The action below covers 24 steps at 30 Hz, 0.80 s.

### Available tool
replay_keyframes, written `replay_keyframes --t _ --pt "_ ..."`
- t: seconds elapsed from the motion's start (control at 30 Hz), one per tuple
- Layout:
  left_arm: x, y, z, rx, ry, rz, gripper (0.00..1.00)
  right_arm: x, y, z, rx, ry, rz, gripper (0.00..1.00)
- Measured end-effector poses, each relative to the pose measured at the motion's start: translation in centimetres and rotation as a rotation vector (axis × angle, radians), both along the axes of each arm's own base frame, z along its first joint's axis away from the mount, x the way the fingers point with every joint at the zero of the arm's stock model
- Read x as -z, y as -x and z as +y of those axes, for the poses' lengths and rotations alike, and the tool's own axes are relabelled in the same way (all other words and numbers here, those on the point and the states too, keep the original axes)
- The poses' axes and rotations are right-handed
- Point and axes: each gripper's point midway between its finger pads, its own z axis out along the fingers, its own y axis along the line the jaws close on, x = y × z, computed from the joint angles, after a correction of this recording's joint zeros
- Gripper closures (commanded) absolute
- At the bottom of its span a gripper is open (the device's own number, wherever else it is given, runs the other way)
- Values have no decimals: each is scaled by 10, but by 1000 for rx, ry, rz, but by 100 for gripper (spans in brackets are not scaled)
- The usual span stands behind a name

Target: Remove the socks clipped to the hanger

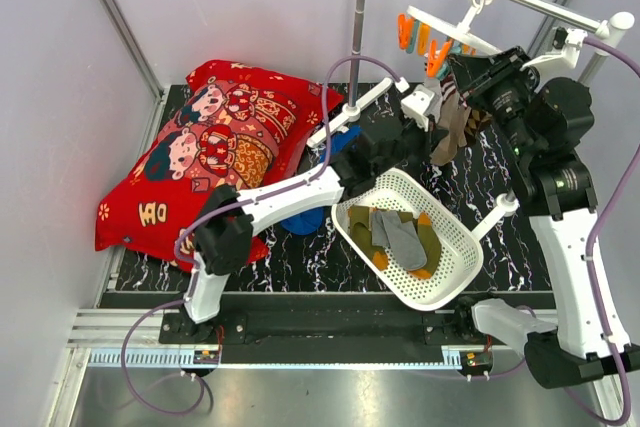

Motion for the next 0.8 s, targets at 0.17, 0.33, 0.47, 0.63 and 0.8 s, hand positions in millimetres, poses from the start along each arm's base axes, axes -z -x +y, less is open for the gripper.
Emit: replay_keyframes --t 0.17,0.33,0.47,0.63,0.8 --pt "-24 15 20 13 28 -12 100 -1 18 -6 6 58 -15 50" --pt "-54 32 40 33 79 -29 100 2 35 -18 48 139 -7 44" --pt "-72 41 49 48 110 -41 100 1 39 -35 129 203 2 45" --pt "-73 45 54 51 121 -36 100 16 27 -57 246 296 62 48" --pt "-65 45 54 50 108 -28 100 34 4 -71 337 360 144 51"
